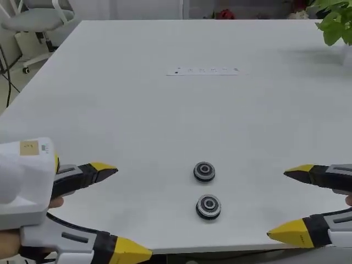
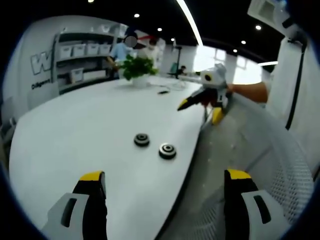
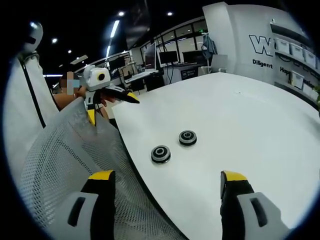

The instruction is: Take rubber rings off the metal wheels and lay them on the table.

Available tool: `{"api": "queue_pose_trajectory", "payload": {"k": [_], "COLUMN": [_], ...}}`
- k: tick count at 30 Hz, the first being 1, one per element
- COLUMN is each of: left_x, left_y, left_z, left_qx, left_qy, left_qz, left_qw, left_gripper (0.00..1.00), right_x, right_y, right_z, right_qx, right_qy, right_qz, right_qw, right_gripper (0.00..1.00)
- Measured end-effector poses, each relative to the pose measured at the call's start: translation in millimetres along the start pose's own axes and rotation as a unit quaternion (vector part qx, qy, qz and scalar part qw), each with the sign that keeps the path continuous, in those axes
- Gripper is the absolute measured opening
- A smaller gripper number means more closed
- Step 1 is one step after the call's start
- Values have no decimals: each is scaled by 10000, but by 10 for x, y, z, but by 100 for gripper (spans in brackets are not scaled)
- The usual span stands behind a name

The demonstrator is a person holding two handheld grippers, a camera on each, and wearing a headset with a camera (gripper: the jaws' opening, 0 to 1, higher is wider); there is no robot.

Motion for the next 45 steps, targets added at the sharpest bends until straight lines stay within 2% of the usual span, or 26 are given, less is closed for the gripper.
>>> {"api": "queue_pose_trajectory", "payload": {"k": [12, 19, 29, 45], "left_x": [23, 2, 43, 116], "left_y": [-64, -73, -79, -72], "left_z": [105, 118, 145, 122], "left_qx": [125, 199, 257, 208], "left_qy": [-51, -10, -122, -116], "left_qz": [-50, -38, 30, -167], "left_qw": [9999, 9998, 9996, 9996], "left_gripper": [100, 100, 100, 100], "right_x": [8, -23, -14, 14], "right_y": [43, 71, 68, 31], "right_z": [-2, -17, -9, -5], "right_qx": [54, 109, 116, 94], "right_qy": [-13, 71, 23, -102], "right_qz": [51, 62, 61, 40], "right_qw": [10000, 9999, 9999, 9999], "right_gripper": [82, 81, 81, 81]}}
Point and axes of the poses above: the centre of the closed fingertips' face, and the gripper's own axes: z roughly backward along the fingers, y roughly to its left, x roughly out of its top, the point moved 8 cm from there along z, roughly backward along the fingers, and after that the axes turned 15 degrees about x, right-handed, at the moved point
